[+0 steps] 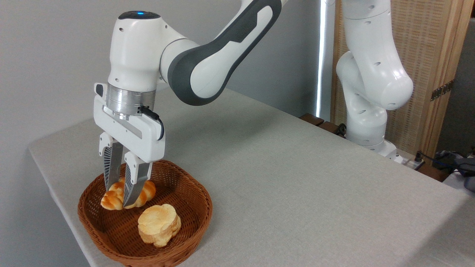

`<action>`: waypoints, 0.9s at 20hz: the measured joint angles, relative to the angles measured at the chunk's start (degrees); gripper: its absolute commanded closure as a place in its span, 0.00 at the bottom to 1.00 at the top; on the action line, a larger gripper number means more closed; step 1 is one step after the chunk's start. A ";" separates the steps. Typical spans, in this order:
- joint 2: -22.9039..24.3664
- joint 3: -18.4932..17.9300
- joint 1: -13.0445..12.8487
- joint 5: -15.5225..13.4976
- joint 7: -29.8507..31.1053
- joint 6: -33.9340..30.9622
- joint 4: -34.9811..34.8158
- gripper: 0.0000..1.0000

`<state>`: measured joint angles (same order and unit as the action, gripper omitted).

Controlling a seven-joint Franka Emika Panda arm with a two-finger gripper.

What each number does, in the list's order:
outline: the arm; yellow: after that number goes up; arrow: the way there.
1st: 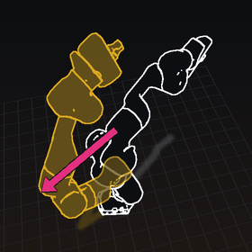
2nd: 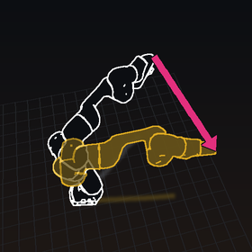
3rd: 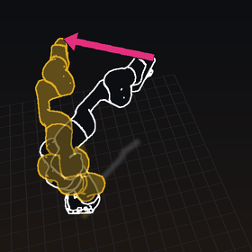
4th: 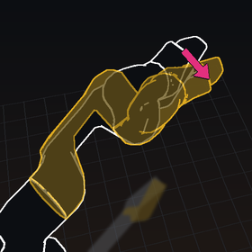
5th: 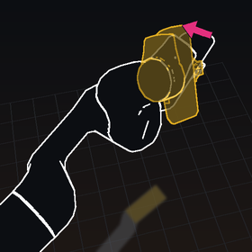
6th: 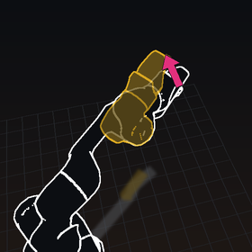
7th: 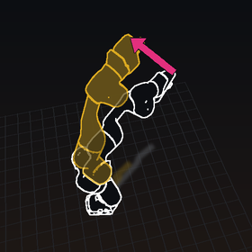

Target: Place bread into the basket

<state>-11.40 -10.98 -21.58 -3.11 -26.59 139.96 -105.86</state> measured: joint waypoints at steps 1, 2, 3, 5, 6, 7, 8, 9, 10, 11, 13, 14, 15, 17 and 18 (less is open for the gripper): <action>-0.01 0.00 -0.01 0.00 0.00 0.00 0.00 0.00; -0.01 0.00 -0.01 0.00 0.00 0.00 0.03 0.00; -0.01 0.00 -0.02 0.00 0.00 0.00 0.05 0.00; -0.01 0.00 -0.02 0.00 0.00 0.00 0.06 0.00; -0.01 0.00 -0.04 0.00 0.00 0.00 0.07 0.00; -0.01 0.00 -0.05 0.00 0.00 0.00 0.09 0.00; 0.00 0.00 -0.05 0.00 0.00 0.00 0.11 0.00; 0.00 0.00 -0.05 0.00 0.00 0.00 0.11 0.00; 0.00 0.00 -0.05 0.00 0.00 0.00 0.12 0.00; 0.01 0.00 -0.05 0.00 0.00 0.00 0.13 0.00; 0.07 0.00 -0.05 0.00 0.15 0.00 0.18 0.00; 0.11 0.00 -0.05 0.00 0.53 0.00 0.19 0.00; 0.15 0.00 -0.05 0.00 1.09 0.00 0.19 0.00; 0.35 0.00 -0.10 0.00 2.03 0.00 0.27 0.00; 0.51 0.00 -0.13 0.00 2.24 0.00 0.30 0.00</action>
<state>-10.88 -10.98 -21.70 -3.12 -24.35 139.96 -105.56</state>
